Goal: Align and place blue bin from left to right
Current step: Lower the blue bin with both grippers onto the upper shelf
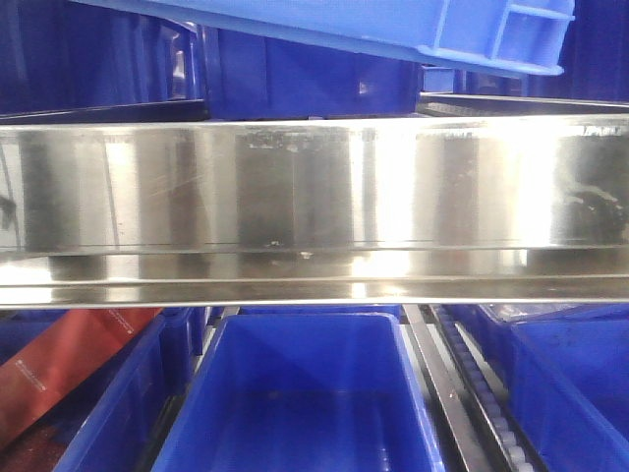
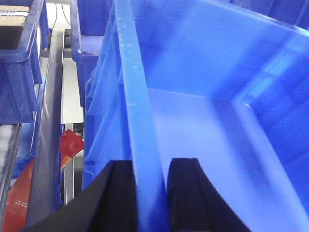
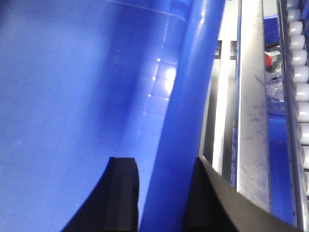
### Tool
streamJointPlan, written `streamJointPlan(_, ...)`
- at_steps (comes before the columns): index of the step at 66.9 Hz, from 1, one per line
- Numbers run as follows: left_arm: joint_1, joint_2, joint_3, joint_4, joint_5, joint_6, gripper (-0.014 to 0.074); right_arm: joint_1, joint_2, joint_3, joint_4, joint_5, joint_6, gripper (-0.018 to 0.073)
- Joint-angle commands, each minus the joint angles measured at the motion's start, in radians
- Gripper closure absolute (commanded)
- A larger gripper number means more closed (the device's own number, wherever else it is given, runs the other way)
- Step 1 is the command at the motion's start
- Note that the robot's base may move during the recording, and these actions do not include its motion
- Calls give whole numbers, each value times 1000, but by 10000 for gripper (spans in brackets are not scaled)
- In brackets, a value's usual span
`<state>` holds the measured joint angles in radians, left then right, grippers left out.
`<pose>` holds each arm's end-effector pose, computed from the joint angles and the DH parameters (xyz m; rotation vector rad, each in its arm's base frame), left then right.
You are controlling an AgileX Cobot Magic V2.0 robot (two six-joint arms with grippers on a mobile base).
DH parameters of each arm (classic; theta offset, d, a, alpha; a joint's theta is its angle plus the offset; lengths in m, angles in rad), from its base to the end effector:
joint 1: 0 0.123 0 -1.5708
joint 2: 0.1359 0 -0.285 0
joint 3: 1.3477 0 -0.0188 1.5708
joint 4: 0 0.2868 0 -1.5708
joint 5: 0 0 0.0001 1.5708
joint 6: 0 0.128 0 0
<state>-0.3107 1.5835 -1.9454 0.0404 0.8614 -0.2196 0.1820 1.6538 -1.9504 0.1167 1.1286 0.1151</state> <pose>0.3912 -0.1215 0.4950 0.0971 1.9922 -0.2958 0.4052 0.0883 0.4399 -0.0735 2.3254 0.2976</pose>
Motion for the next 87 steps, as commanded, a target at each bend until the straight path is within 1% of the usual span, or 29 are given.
streamJointPlan(1, -2, -26, -14, -6, -103, 23, 708, 2, -20, -14, 5, -68, -36, 629)
streamJointPlan(24, -2, -26, -14, -6, -103, 23, 708, 2, -20, -14, 5, -122, -36, 629)
streamJointPlan(31, -2, -26, -14, -11, -99, 23, 708, 2, -22, -14, 21, -108, -36, 629)
streamJointPlan(45, -2, 27, -14, -27, -21, 23, 708, -37, -17, -14, 19, -133, -36, 629)
streamJointPlan(51, -2, 66, -14, -27, -5, 23, 708, -53, -7, -14, 19, -157, -36, 629)
streamJointPlan(65, -2, 129, -14, -6, -3, 23, 708, -54, 53, -14, 17, -170, -72, 629)
streamJointPlan(73, -2, 153, -14, 37, 15, 23, 708, -57, 96, -14, 17, -163, -72, 629)
streamJointPlan(81, -2, 169, -14, 56, 40, 23, 708, -58, 121, -14, 17, -165, -72, 625)
streamJointPlan(83, -2, 174, -14, 56, 45, 23, 704, -58, 125, -14, 17, -165, -72, 624)
streamJointPlan(87, -2, 184, -14, 56, 57, 23, 664, -58, 129, -14, 17, -165, -75, 624)
